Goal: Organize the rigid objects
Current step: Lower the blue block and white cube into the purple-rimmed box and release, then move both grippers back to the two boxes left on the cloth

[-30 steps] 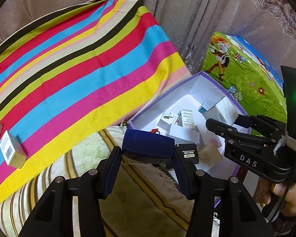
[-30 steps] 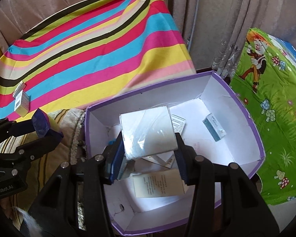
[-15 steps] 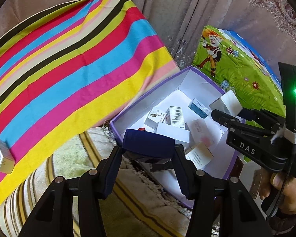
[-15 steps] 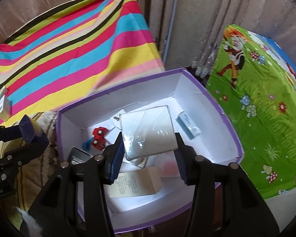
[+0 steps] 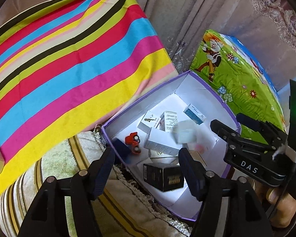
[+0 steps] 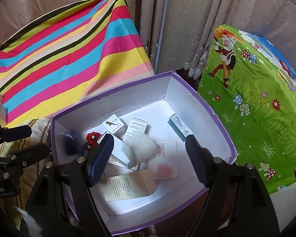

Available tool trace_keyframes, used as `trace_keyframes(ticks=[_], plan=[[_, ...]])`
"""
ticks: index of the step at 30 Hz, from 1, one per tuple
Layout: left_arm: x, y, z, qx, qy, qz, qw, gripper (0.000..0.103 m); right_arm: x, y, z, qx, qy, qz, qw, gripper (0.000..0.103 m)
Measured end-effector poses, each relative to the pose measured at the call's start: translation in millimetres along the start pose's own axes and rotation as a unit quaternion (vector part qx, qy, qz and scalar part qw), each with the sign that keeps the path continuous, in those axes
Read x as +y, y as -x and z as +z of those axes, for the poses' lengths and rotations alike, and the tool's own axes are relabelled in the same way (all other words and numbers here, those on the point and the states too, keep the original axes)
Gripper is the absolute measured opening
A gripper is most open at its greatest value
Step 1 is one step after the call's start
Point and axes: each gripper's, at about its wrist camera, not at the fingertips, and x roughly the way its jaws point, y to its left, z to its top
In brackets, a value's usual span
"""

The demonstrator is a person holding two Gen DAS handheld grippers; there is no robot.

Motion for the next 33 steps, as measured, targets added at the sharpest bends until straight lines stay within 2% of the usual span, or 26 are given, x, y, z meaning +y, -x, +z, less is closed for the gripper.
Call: trace_keyframes(ticks=[9, 18, 24, 33], plan=[[16.3, 15.3, -5.7, -0.014, 0.015, 0.021, 0.9996, 0.068, 13.9, 9.2, -0.7, -0.011, 0.01, 0.011, 1.0, 0.082], [55.1, 46.8, -19.0, -0.046, 0.051, 0.043, 0.9968, 0.068, 50.1, 19.4, 0.6, -0.016, 0.029, 0.051, 0.998, 0.083], [93.0, 67.9, -35.9, -0.061, 0.094, 0.057, 0.992, 0.068, 82.2, 26.5, -0.9, -0.021, 0.057, 0.074, 0.995, 0.083], [151.1, 97.3, -62.6, -0.081, 0.164, 0.07, 0.9807, 0.068, 132.7, 32.2, -2.4, -0.016, 0.102, 0.109, 0.989, 0.083]])
